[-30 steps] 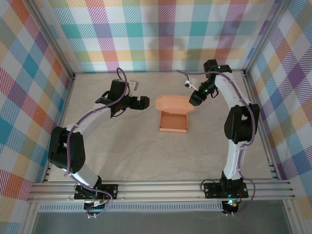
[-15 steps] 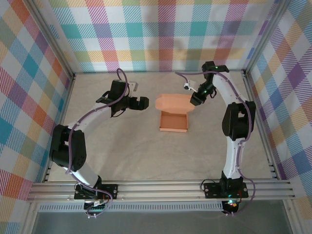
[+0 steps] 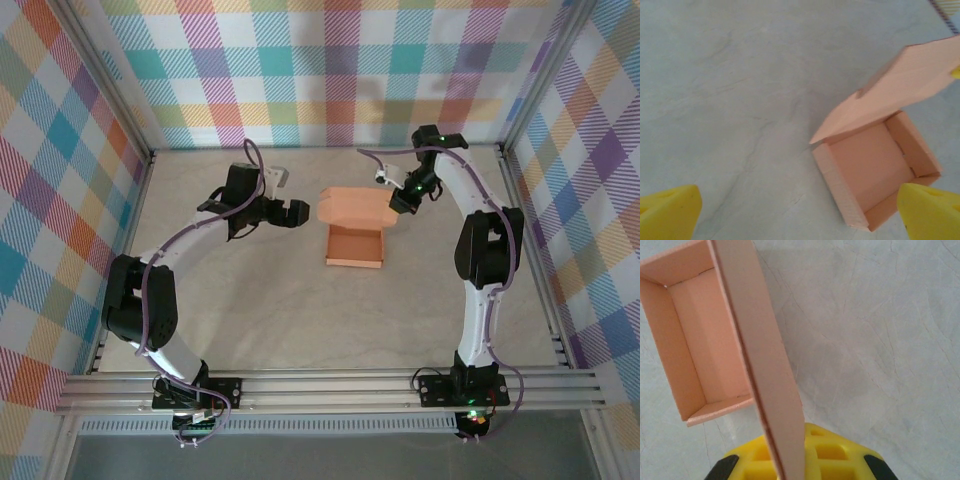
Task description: Fold the paper box
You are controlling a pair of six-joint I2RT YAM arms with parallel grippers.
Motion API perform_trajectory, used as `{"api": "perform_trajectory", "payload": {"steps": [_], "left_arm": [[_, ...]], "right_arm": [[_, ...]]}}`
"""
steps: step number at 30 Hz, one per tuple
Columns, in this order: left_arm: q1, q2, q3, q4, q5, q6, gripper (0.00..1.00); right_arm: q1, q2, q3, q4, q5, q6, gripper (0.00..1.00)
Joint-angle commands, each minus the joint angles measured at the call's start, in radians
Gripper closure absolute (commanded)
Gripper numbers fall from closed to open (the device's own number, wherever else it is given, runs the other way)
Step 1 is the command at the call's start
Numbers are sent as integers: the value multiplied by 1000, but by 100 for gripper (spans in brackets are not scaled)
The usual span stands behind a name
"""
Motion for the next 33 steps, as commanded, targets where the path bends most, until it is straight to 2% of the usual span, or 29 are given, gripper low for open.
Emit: {"api": "perform_trajectory", "payload": {"steps": [1,5,9,14,22,25,27,31,33], "left_arm": [[2,-11,43,-44,181,212,0],[-10,39,167,-269,255,394,5],[-11,125,328,-479,310,533,22],[-13,251,526,-706,278,632,46],[-42,332,604,-826,210,661,69],[-50,346,614,-842,197,662,72],[-51,347,618,-842,202,662,79],[-51,336,613,-834,196,656,97],[-51,332,609,-831,197,652,100]], "right_arm": [[30,-72,-34,-5,-29,-33,100],[58,-100,-65,-4,-48,-48,100],[85,-99,-74,-9,-63,-55,100],[109,-91,-65,-12,-74,-52,100],[111,-77,-47,-15,-74,-42,100],[112,-66,-30,-29,-75,-41,100],[113,-65,-27,-32,-74,-41,100],[113,-65,-29,-33,-71,-36,100],[115,-66,-31,-31,-69,-34,100]]}}
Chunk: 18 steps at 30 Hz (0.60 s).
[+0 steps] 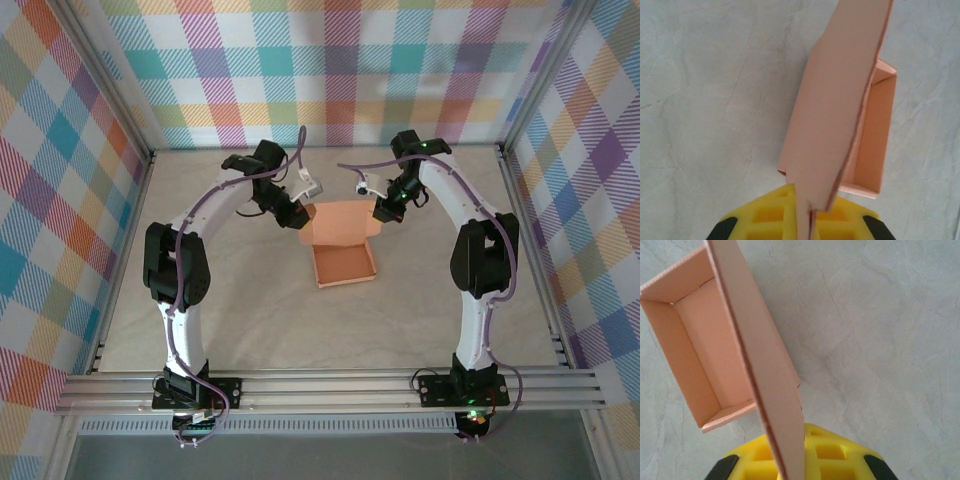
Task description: Fold the paper box
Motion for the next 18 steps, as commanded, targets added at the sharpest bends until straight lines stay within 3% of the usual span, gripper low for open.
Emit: {"api": "perform_trajectory", "payload": {"steps": [1,3,5,9,15,18], "left_arm": [[-4,-15,22,-33,8,1,100],[-4,-20,19,-24,5,-7,84],[-4,-26,17,-23,0,-9,80],[-4,-39,14,-32,-18,-9,83],[-6,-49,19,-62,-48,-12,100],[-11,-62,15,-54,-38,-17,100]], "right_arm": [[6,2,28,-17,-41,-3,100],[6,0,25,-14,-40,-1,100],[7,0,25,-13,-36,-1,100],[7,-1,25,-12,-22,-1,100],[6,7,25,-2,-15,8,100],[7,8,28,4,-8,23,100]]}}
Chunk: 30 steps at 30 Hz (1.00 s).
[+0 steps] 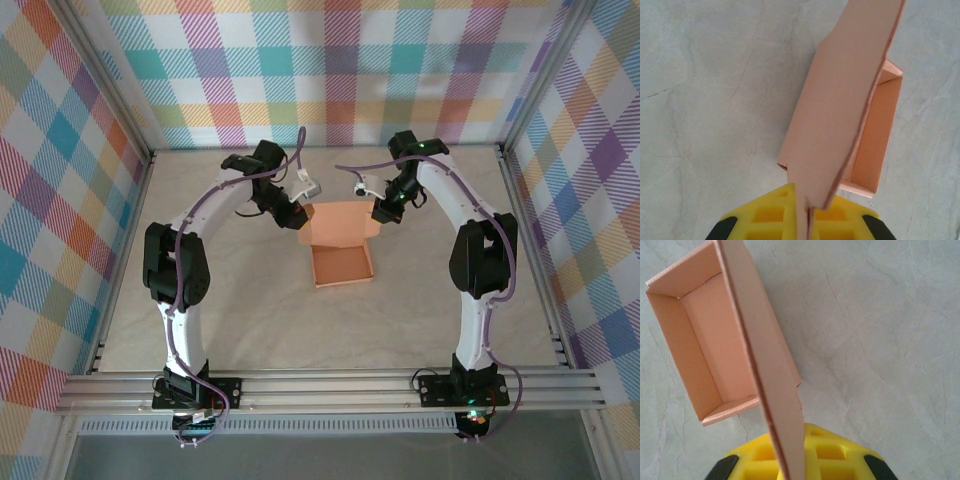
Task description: Fold the paper box
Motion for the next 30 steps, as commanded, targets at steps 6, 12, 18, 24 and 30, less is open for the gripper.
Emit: {"api": "perform_trajectory", "payload": {"steps": [6,12,18,24,30], "left_arm": [[-42,-84,-16,72,-95,-130,100],[-68,-96,-25,215,-171,-390,100],[-119,-101,-35,324,-330,-589,100],[-168,-142,-98,479,-456,-746,100],[-224,-161,-169,572,-572,-791,100]], "right_arm": [[6,-42,-36,119,48,149,100],[51,-90,-98,225,259,421,100],[96,-207,-258,442,396,714,100],[162,-299,-401,613,456,1004,100],[210,-419,-617,846,562,1276,100]]}}
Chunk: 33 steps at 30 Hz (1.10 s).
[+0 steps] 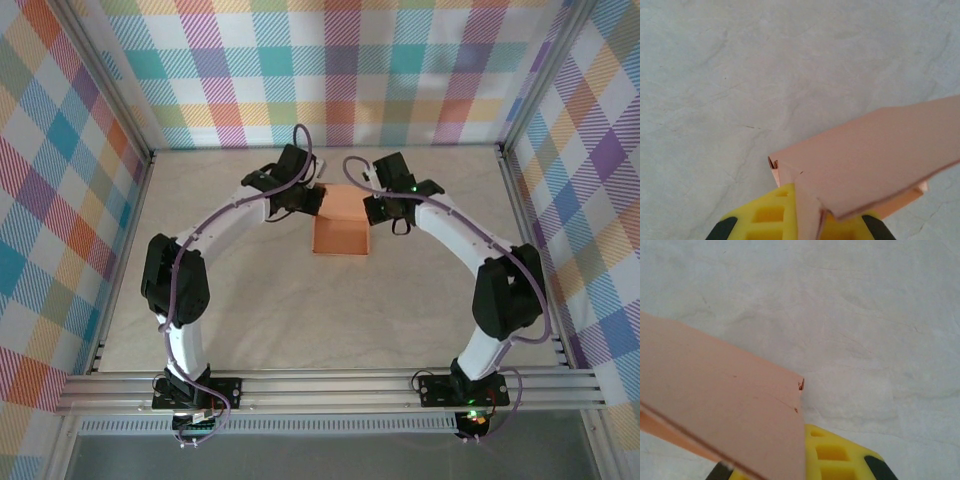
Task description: Fold the paper box
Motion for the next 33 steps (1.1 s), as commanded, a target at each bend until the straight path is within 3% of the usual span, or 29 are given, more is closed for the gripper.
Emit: {"api": "perform_trajectory", "payload": {"steps": [1,8,13,20,33], "left_arm": [[-49,-60,-54,153,-53,-84,100],[-119,-101,-214,354,-157,-162,100],[-150,-111,-279,419,-220,-188,100],[-162,-90,-350,525,-255,-226,100],[-197,-64,-482,683,-313,-276,100]], "right_arm": [[39,-81,-114,209,83,228,100],[92,-115,-196,265,263,361,100],[124,-127,-265,340,324,452,100],[136,-129,-340,432,336,523,100],[158,-123,-478,604,343,511,100]]}}
